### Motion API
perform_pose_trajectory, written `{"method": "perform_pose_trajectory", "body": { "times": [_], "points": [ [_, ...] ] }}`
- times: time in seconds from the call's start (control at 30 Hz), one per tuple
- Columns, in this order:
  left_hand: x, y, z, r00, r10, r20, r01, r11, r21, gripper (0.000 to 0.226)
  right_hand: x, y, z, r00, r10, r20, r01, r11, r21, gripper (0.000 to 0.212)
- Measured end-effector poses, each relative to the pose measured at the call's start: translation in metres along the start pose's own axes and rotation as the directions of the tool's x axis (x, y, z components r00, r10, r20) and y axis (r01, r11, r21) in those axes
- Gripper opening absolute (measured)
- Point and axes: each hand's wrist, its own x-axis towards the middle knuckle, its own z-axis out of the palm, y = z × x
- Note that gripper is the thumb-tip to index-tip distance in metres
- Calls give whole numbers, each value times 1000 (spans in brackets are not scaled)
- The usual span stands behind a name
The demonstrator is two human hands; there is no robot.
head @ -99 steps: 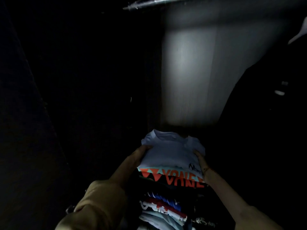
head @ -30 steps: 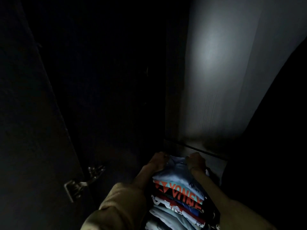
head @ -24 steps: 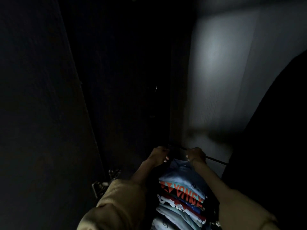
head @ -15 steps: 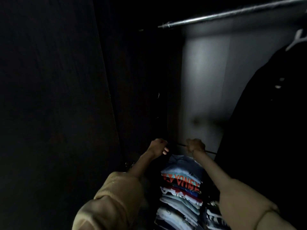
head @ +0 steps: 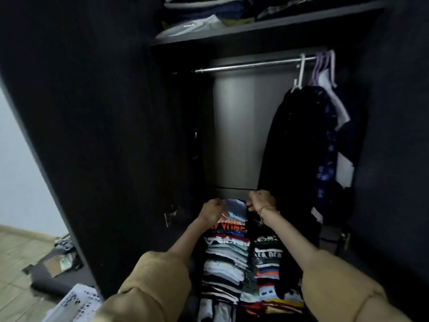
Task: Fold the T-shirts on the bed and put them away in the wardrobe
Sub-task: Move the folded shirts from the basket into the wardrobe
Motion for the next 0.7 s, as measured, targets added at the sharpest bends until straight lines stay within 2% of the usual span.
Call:
{"method": "perform_pose_trajectory", "body": {
  "times": [0.13,0.23,0.37,0.47,0.6,0.7],
  "points": [
    [-52,22,23,1000,27,-9,-27,997,-69,27,-53,3,-44,997,-55,-55,56,998,20,29],
    [-88,32,50,999,12,42,-5,987,-160,23,-98,5,-81,990,-104,-100,101,994,-32,14],
    [-120,46,87,993,22,113,-2,985,-171,18,-140,6,-121,980,-123,-160,124,992,-3,9],
    [-136,70,112,983,89,160,-65,986,-152,18,-169,2,-154,956,-182,-231,180,983,-31,8],
    [-154,113,146,950,249,188,-218,961,-173,18,-204,-5,-204,857,-347,-381,307,937,-164,7],
    [-180,150,162,898,386,213,-360,921,-149,20,-225,-12,-238,724,-494,-481,378,868,-322,11]
  ]
}}
